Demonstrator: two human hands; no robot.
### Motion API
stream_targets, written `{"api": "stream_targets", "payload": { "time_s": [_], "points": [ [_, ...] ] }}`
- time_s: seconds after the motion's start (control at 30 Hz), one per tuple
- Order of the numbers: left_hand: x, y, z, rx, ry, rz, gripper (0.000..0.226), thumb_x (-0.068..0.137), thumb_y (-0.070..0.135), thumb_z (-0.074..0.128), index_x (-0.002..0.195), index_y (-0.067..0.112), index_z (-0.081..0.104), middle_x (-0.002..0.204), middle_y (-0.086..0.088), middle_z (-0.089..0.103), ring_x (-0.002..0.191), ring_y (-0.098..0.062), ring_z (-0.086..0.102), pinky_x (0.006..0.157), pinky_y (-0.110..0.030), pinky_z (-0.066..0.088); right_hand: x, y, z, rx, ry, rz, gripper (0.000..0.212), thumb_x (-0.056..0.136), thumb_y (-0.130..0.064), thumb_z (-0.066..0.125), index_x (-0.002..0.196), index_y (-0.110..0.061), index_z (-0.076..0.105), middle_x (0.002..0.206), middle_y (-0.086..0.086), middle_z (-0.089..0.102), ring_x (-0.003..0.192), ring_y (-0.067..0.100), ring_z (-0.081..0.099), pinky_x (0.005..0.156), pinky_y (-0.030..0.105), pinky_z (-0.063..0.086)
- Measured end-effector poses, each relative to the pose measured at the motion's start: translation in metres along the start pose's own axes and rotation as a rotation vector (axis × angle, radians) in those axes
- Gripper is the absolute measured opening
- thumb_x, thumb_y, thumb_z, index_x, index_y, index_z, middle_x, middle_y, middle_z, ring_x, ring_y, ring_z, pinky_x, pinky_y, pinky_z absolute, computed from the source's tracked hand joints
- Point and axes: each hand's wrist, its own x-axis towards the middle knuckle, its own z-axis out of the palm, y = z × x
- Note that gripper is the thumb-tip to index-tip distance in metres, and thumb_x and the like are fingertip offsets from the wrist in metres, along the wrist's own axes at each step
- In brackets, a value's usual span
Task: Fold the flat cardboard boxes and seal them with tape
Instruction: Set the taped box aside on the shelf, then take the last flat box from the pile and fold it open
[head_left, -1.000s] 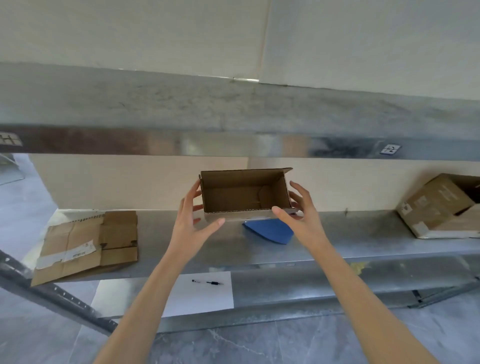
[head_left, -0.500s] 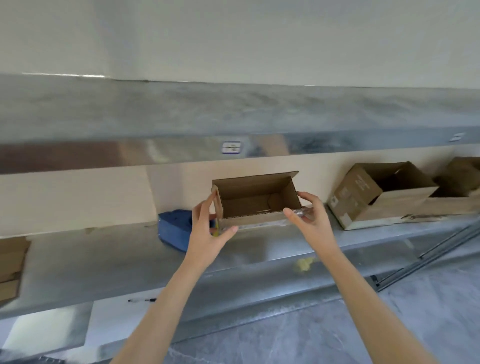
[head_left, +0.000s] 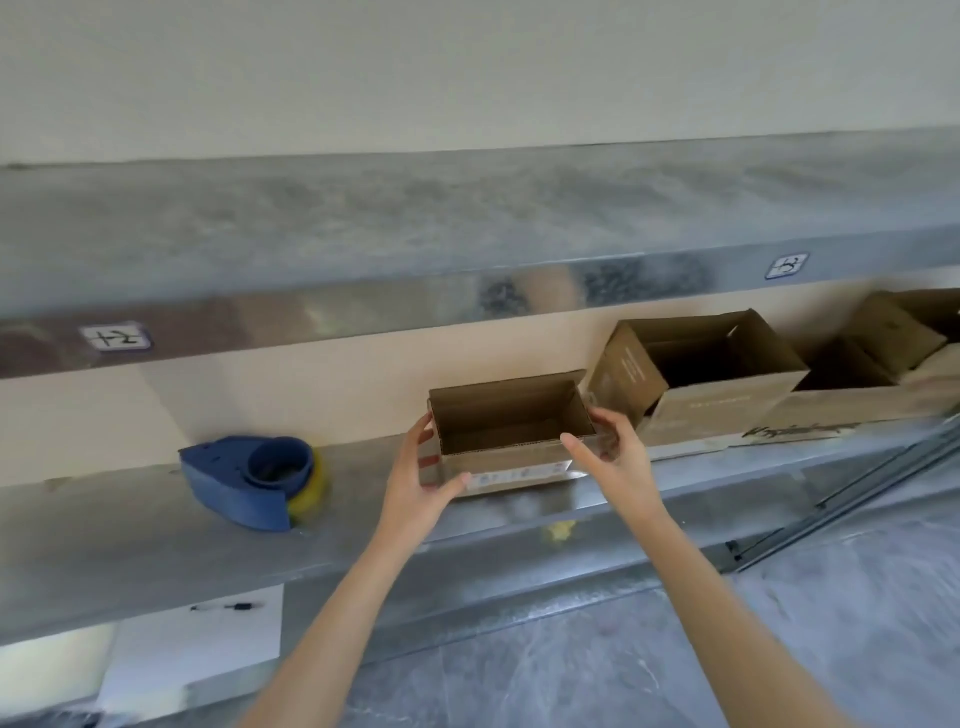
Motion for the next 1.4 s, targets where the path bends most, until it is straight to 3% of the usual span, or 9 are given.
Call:
{"api": "stream_targets", "payload": {
  "time_s": [0.27, 0.33, 0.43, 0.67, 0.77, 0.93, 1.13, 1.3, 1.4],
  "points": [
    [0.012, -0.005, 0.013, 0.036, -0.025, -0.063, 0.074, 0.082, 0.021, 0.079, 0.142, 0.035, 0.037, 0.139, 0.008, 0.049, 0.117, -0.015, 0.054, 0.097, -0.030, 0.044, 0.010, 0.001, -0.006, -0.202, 0.012, -0.077, 0.051, 0.089, -0.034, 0.071, 0.133, -0.016, 0.054, 0.131, 0.001, 0.058, 0.123, 0.016, 0.052, 0.101, 0.025, 0.041],
    [0.012, -0.005, 0.013, 0.034, -0.018, -0.065, 0.073, 0.082, 0.019, 0.079, 0.142, 0.032, 0.039, 0.135, 0.005, 0.053, 0.115, -0.015, 0.056, 0.095, -0.028, 0.046, 0.010, -0.007, -0.008, -0.293, 0.005, -0.169, 0.046, 0.091, -0.030, 0.070, 0.131, -0.016, 0.055, 0.132, 0.003, 0.057, 0.122, 0.017, 0.053, 0.099, 0.024, 0.040],
    [0.011, -0.002, 0.012, 0.069, -0.014, -0.083, 0.071, 0.081, 0.020, 0.080, 0.141, 0.029, 0.042, 0.124, 0.007, 0.058, 0.107, -0.005, 0.057, 0.084, -0.010, 0.042, 0.010, -0.019, -0.009, -0.391, -0.008, -0.293, 0.037, 0.093, -0.023, 0.069, 0.128, -0.017, 0.058, 0.129, 0.002, 0.058, 0.119, 0.018, 0.055, 0.098, 0.025, 0.043],
    [-0.006, 0.007, -0.016, 0.327, -0.024, 0.025, 0.046, 0.088, 0.030, 0.072, 0.129, 0.036, 0.051, 0.122, 0.018, 0.058, 0.117, -0.007, 0.055, 0.091, -0.018, 0.042, 0.008, -0.049, 0.008, -0.532, -0.025, -0.404, 0.036, 0.095, -0.026, 0.064, 0.129, -0.014, 0.060, 0.130, 0.004, 0.059, 0.119, 0.021, 0.054, 0.093, 0.032, 0.050],
    [-0.016, 0.012, -0.050, 0.646, 0.074, 0.143, 0.048, 0.092, 0.040, 0.063, 0.138, 0.029, 0.052, 0.137, 0.007, 0.056, 0.124, -0.016, 0.050, 0.100, -0.035, 0.043, 0.005, -0.064, 0.033, -0.669, -0.038, -0.435, 0.042, 0.097, -0.033, 0.060, 0.136, -0.018, 0.059, 0.137, 0.003, 0.056, 0.127, 0.027, 0.048, 0.102, 0.042, 0.045],
    [-0.037, 0.018, -0.123, 1.017, 0.284, 0.221, 0.048, 0.090, 0.041, 0.065, 0.133, 0.022, 0.059, 0.136, 0.003, 0.059, 0.115, -0.026, 0.057, 0.089, -0.042, 0.044, -0.006, -0.094, 0.103, -0.874, -0.101, -0.486, 0.052, 0.098, -0.049, 0.050, 0.146, -0.028, 0.049, 0.149, -0.003, 0.045, 0.136, 0.025, 0.036, 0.101, 0.040, 0.035],
    [-0.067, -0.004, -0.229, 1.165, 0.390, 0.127, 0.053, 0.093, 0.045, 0.060, 0.139, 0.019, 0.054, 0.145, 0.001, 0.052, 0.119, -0.028, 0.055, 0.086, -0.040, 0.044, -0.030, -0.132, 0.206, -0.949, -0.230, -0.544, 0.062, 0.098, -0.056, 0.042, 0.154, -0.031, 0.032, 0.158, -0.004, 0.031, 0.142, 0.026, 0.026, 0.106, 0.039, 0.030],
    [-0.089, -0.037, -0.329, 1.191, 0.316, 0.009, 0.065, 0.097, 0.050, 0.047, 0.154, 0.025, 0.029, 0.162, 0.003, 0.026, 0.140, -0.025, 0.034, 0.107, -0.041, 0.030, -0.060, -0.168, 0.296, -0.940, -0.293, -0.554, 0.063, 0.099, -0.054, 0.042, 0.156, -0.030, 0.026, 0.160, -0.003, 0.025, 0.145, 0.025, 0.020, 0.110, 0.037, 0.024],
    [-0.100, -0.057, -0.388, 1.211, 0.322, -0.020, 0.064, 0.099, 0.054, 0.040, 0.155, 0.025, 0.026, 0.163, 0.003, 0.023, 0.144, -0.023, 0.029, 0.112, -0.041, 0.025, -0.081, -0.191, 0.348, -0.930, -0.318, -0.581, 0.064, 0.100, -0.055, 0.038, 0.157, -0.030, 0.022, 0.161, -0.002, 0.021, 0.147, 0.024, 0.016, 0.113, 0.038, 0.024]
  ]
}}
